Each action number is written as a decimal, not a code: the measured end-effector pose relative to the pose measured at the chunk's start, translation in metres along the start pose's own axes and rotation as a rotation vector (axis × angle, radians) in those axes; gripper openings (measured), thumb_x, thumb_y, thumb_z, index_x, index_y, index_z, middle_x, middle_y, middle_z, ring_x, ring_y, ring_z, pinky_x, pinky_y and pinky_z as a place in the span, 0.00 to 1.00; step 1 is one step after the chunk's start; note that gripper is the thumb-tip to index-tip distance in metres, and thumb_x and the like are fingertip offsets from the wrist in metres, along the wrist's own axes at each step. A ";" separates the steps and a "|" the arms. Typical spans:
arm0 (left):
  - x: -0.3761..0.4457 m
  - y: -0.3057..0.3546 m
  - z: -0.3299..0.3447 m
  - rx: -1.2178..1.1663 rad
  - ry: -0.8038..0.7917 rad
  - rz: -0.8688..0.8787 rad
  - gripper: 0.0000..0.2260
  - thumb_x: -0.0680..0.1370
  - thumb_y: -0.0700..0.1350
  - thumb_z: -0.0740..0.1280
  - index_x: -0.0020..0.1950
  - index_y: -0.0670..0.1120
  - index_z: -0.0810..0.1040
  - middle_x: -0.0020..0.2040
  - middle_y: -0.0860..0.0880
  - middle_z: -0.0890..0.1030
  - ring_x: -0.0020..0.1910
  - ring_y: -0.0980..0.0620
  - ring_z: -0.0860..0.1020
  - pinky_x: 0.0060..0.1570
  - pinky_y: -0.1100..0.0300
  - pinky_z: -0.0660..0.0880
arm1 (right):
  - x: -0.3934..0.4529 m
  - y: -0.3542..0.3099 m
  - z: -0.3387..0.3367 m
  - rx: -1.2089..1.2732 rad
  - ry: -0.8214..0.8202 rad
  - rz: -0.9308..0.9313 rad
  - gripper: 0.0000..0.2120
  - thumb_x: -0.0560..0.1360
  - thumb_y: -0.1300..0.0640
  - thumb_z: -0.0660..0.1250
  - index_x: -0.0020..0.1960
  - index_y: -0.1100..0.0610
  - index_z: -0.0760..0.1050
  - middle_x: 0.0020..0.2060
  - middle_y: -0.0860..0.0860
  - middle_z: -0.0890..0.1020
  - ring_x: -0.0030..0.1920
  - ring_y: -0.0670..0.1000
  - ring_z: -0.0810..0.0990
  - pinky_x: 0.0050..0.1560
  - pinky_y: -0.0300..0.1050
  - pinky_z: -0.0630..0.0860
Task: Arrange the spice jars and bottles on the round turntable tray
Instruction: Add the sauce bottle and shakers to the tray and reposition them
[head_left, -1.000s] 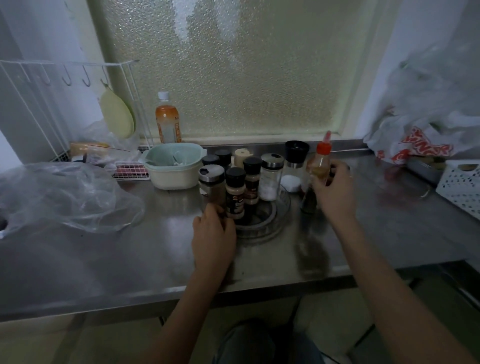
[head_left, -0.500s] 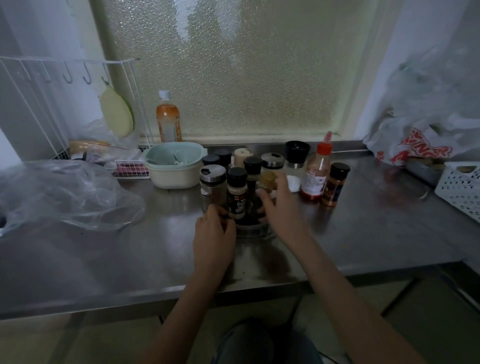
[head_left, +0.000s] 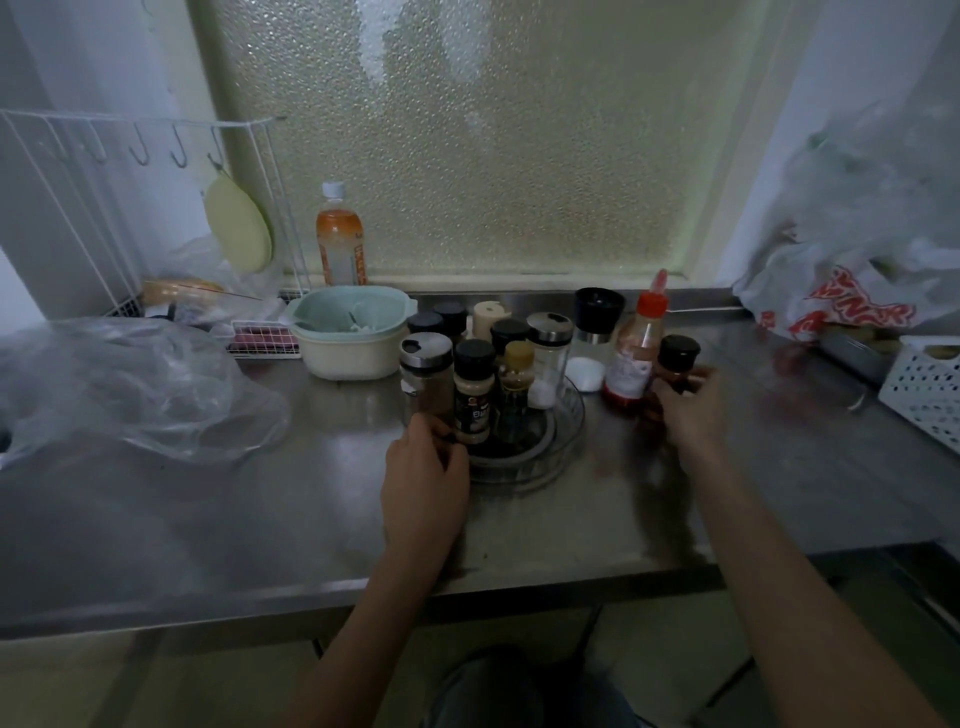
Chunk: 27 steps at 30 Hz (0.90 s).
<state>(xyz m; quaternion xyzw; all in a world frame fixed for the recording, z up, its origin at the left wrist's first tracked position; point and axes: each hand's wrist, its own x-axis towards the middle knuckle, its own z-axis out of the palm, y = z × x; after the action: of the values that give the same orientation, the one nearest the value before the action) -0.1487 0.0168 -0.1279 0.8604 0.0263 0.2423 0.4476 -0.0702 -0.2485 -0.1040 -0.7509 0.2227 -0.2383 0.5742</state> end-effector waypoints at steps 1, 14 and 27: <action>0.000 0.000 0.000 0.001 0.002 -0.002 0.03 0.75 0.40 0.62 0.46 0.47 0.71 0.43 0.47 0.77 0.45 0.47 0.75 0.38 0.53 0.71 | -0.001 0.002 0.001 0.006 0.032 -0.024 0.19 0.70 0.53 0.72 0.55 0.56 0.66 0.55 0.59 0.78 0.51 0.58 0.80 0.51 0.60 0.79; 0.003 -0.002 0.002 -0.068 0.132 -0.095 0.04 0.76 0.43 0.63 0.49 0.46 0.69 0.46 0.48 0.72 0.46 0.51 0.64 0.33 0.66 0.58 | -0.094 -0.031 0.026 0.102 -0.156 -0.401 0.15 0.69 0.55 0.73 0.53 0.49 0.74 0.45 0.39 0.80 0.45 0.35 0.79 0.45 0.30 0.75; 0.002 -0.001 0.000 0.034 0.144 -0.087 0.08 0.74 0.41 0.65 0.51 0.45 0.71 0.51 0.42 0.77 0.52 0.43 0.69 0.45 0.53 0.66 | -0.053 -0.038 0.018 0.071 0.033 -0.444 0.09 0.77 0.50 0.63 0.53 0.54 0.70 0.43 0.43 0.77 0.43 0.43 0.77 0.45 0.43 0.75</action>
<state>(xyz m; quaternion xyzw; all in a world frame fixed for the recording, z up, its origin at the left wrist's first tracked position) -0.1470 0.0182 -0.1282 0.8461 0.0999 0.2833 0.4402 -0.0987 -0.1935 -0.0764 -0.7567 0.0528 -0.3789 0.5301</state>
